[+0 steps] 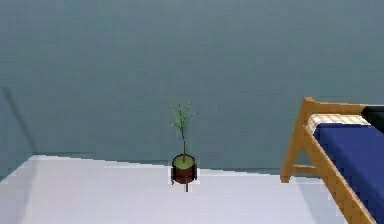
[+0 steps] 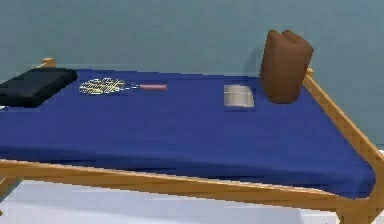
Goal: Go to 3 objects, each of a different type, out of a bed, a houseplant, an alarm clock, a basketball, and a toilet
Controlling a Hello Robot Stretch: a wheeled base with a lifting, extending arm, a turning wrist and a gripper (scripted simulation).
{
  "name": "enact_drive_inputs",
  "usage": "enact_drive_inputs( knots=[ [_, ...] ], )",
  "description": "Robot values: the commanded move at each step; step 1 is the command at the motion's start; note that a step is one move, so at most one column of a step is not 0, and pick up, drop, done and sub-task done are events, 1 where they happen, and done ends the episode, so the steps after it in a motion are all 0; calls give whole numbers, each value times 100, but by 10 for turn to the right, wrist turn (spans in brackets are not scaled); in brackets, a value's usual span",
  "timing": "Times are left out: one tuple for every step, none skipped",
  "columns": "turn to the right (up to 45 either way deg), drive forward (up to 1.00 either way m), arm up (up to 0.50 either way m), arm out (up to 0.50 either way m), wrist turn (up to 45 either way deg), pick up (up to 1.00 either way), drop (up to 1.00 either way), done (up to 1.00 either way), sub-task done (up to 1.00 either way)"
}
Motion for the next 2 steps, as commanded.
enact_drive_inputs(
  knots=[
    [60, 0, 0, 0, 0, 0, 0, 0, 0],
    [0, 45, 0, 0, 0, 0, 0, 0, 0]
  ],
)
